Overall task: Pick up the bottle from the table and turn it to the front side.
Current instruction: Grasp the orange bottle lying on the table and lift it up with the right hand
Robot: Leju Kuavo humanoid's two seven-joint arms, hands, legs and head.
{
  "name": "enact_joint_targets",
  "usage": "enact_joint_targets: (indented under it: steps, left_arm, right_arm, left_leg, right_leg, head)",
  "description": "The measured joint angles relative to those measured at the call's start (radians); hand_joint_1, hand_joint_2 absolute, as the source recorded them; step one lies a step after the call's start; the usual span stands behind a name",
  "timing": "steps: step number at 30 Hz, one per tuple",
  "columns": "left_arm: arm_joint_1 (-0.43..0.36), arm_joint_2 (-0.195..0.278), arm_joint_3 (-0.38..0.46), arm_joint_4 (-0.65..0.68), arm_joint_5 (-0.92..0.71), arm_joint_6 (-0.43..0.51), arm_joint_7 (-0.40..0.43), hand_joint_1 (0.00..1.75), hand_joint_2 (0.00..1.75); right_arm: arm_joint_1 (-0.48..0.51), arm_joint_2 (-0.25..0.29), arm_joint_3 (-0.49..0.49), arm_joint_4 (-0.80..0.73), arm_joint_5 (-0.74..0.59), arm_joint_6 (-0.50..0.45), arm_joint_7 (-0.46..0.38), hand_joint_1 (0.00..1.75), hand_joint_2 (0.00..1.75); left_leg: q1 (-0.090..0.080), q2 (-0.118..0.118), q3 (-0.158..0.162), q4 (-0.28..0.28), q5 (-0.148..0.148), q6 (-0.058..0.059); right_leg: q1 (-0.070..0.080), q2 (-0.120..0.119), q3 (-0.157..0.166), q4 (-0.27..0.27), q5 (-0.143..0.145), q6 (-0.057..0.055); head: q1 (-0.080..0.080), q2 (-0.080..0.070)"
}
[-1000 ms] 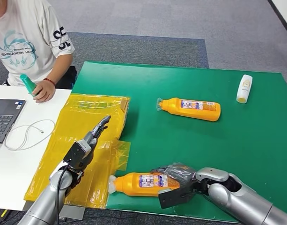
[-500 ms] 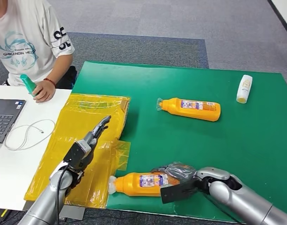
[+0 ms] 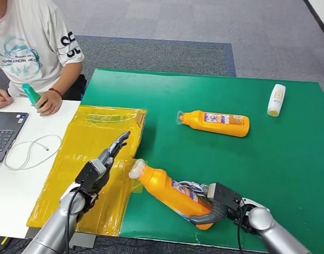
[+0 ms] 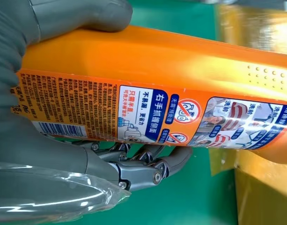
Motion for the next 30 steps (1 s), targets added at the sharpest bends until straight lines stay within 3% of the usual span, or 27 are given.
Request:
enact_joint_targets:
  steps: [8,19,27,30]
  left_arm:
    - [0.023,0.0,-0.001,-0.009,0.001,0.007,0.0,0.0,0.0]
    - [0.048,-0.002,-0.001,-0.037,0.009,-0.002,-0.006,0.0,0.0]
    - [0.029,-0.01,-0.001,-0.002,0.205,-0.228,-0.074,0.0,0.0]
    - [0.011,-0.014,0.002,0.028,0.243,-0.266,-0.084,0.0,0.0]
  right_arm:
    - [0.059,0.067,-0.149,0.036,-0.041,0.016,-0.015,1.75,1.75]
    - [0.075,0.141,-0.263,0.054,-0.044,0.05,-0.032,1.75,1.75]
    - [0.043,0.182,-0.274,0.032,-0.016,0.079,-0.05,1.75,1.75]
    - [0.023,0.193,-0.269,0.021,-0.01,0.083,-0.052,1.75,1.75]
  left_leg:
    - [0.0,0.0,0.0,0.0,-0.001,0.0]
    - [0.0,0.0,-0.001,0.0,-0.001,0.0]
    - [0.0,0.0,-0.001,0.0,-0.001,0.0]
    - [0.0,0.0,-0.001,0.0,-0.001,0.0]
  right_leg:
    - [0.0,0.0,0.0,0.0,-0.001,0.0]
    - [0.0,0.0,-0.001,0.0,-0.002,0.0]
    - [0.0,0.0,-0.001,0.0,-0.002,0.0]
    - [0.0,0.0,-0.001,0.0,-0.002,0.0]
  head:
    - [0.0,0.0]
    - [0.0,0.0]
    - [0.0,0.0]
    - [0.0,0.0]
